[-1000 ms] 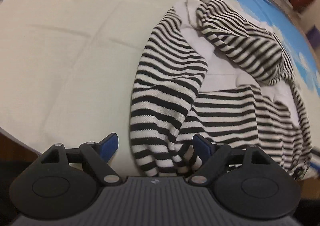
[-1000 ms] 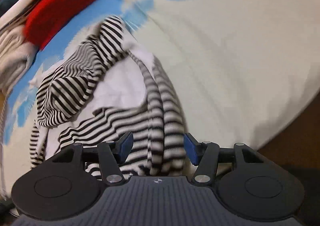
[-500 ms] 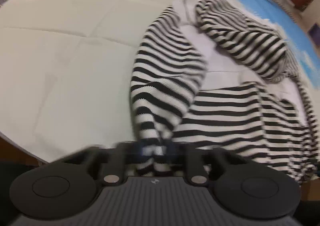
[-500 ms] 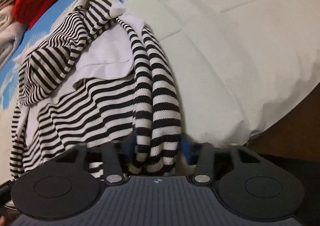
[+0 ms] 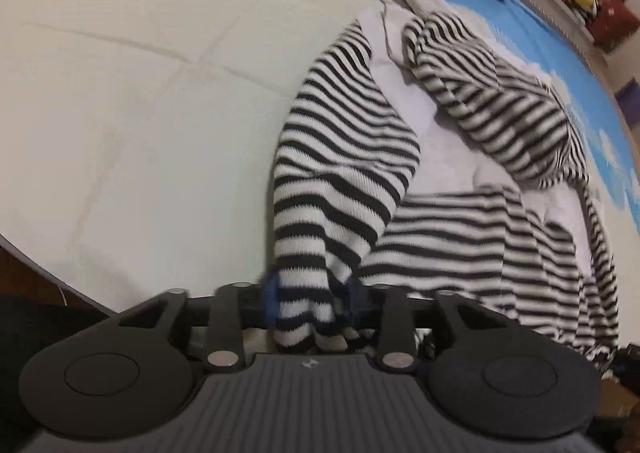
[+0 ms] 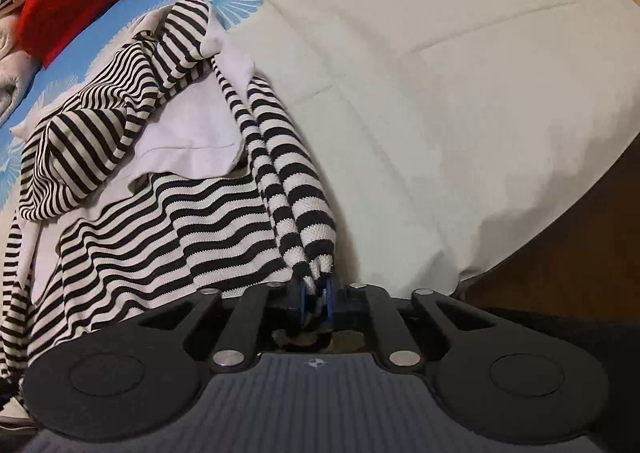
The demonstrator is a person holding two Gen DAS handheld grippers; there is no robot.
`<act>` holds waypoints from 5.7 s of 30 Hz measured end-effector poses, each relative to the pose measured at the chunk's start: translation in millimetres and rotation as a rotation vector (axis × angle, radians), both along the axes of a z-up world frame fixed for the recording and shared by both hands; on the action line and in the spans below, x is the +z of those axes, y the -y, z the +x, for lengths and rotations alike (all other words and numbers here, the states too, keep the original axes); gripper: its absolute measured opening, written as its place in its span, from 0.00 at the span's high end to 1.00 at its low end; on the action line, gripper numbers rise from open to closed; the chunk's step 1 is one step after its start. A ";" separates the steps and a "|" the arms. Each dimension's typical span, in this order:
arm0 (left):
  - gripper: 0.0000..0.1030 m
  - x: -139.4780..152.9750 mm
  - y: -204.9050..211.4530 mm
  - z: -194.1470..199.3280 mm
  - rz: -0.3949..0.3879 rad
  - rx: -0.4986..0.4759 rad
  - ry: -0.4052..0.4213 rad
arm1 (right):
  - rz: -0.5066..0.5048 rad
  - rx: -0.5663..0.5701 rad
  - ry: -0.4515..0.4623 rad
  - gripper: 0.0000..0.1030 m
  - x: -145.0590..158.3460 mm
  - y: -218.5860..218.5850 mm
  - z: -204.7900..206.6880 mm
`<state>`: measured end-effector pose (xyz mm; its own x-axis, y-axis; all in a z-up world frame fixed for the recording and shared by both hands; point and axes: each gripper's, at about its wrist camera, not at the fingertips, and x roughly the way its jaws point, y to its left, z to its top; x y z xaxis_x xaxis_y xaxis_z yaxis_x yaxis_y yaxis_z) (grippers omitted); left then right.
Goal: Fold small clothes
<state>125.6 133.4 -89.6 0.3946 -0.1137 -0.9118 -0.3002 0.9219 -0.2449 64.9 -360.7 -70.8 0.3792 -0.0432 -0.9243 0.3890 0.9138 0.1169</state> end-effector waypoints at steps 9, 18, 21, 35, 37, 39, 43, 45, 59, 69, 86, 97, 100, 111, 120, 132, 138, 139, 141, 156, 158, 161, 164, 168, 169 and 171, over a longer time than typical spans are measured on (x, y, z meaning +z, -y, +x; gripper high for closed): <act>0.49 -11.3 4.5 8.2 0.006 -0.003 -0.034 | 0.016 0.003 -0.046 0.58 -12.6 -2.1 5.2; 0.92 9.1 10.7 5.0 0.066 -0.037 0.071 | -0.005 0.062 0.041 0.92 3.9 -12.2 3.7; 0.82 -4.3 7.7 7.0 0.017 -0.027 0.005 | -0.009 0.036 0.024 0.92 1.6 -7.0 3.2; 0.74 -10.4 11.4 6.5 0.028 -0.059 -0.021 | -0.036 0.090 -0.047 0.78 -15.1 -10.5 6.0; 0.76 -10.3 12.8 6.5 0.034 -0.065 -0.018 | -0.042 0.100 -0.043 0.80 -14.9 -11.9 5.2; 0.79 -10.1 13.5 6.1 0.035 -0.071 -0.013 | -0.037 0.107 -0.036 0.84 -14.5 -12.3 4.8; 0.88 -8.4 14.9 4.8 0.036 -0.086 0.001 | -0.031 0.110 -0.024 0.88 -13.7 -11.4 3.9; 0.89 -7.2 15.5 3.9 0.036 -0.087 0.007 | -0.028 0.108 -0.020 0.88 -13.7 -10.3 3.3; 0.92 49.3 -4.5 -5.6 -0.054 -0.082 0.133 | 0.001 0.147 0.150 0.93 36.9 -14.0 -3.9; 0.92 160.7 -36.8 -55.3 -0.229 -0.170 0.311 | 0.119 0.237 0.374 0.94 149.0 1.8 -47.3; 0.77 43.0 -81.5 146.6 -0.373 0.030 0.137 | 0.214 0.167 0.247 0.86 78.0 1.4 134.9; 0.41 57.1 -72.3 138.7 -0.272 -0.104 0.215 | 0.216 0.154 0.264 0.60 48.7 6.6 150.7; 0.37 54.8 -50.1 133.4 -0.210 -0.214 0.195 | 0.213 0.328 0.198 0.59 38.6 -21.8 145.4; 0.19 31.0 42.8 139.5 0.039 -0.521 0.202 | -0.069 0.681 0.154 0.48 13.5 -110.8 138.6; 0.93 25.7 64.3 175.1 0.194 -0.501 0.268 | -0.175 0.704 0.198 0.99 3.9 -134.6 168.5; 0.90 21.5 25.3 225.5 0.004 -0.242 0.299 | -0.221 0.506 0.393 1.00 17.1 -146.7 215.2; 0.69 -7.9 16.8 238.1 -0.056 -0.248 0.112 | -0.215 0.559 0.131 1.00 -27.2 -145.3 230.0; 0.67 -2.0 9.2 237.6 -0.089 -0.226 0.125 | -0.216 0.553 0.151 0.98 -22.1 -141.7 229.5; 0.59 10.3 -7.6 233.8 -0.150 -0.177 0.162 | -0.218 0.500 0.222 0.94 -3.9 -126.4 227.5; 0.25 16.8 -51.7 223.8 -0.071 -0.247 0.165 | -0.134 0.608 0.165 0.51 -1.0 -63.2 208.8; 0.25 13.0 -39.6 225.3 -0.061 -0.304 0.156 | -0.153 0.640 0.152 0.55 -5.5 -70.9 212.7; 0.63 10.1 -23.1 228.2 0.064 -0.394 0.156 | -0.170 0.674 0.118 0.88 -12.1 -80.6 218.3; 0.81 23.6 -36.1 230.4 0.095 -0.293 0.245 | -0.218 0.640 0.187 0.98 1.0 -83.7 220.8; 0.81 51.3 -39.4 225.2 0.116 -0.223 0.461 | -0.181 0.445 0.496 0.98 45.7 -71.6 223.1; 0.81 48.2 -31.1 227.4 0.157 -0.256 0.456 | -0.204 0.432 0.514 0.98 46.5 -73.9 225.0; 0.80 30.6 -20.3 236.5 0.199 -0.297 0.373 | -0.259 0.430 0.455 0.98 32.2 -81.6 234.9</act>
<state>362.1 153.7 -59.0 0.6739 -0.1089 -0.7308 0.0557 0.9938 -0.0967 299.8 -279.1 -38.6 0.7608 0.0001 -0.6490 -0.0515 0.9969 -0.0602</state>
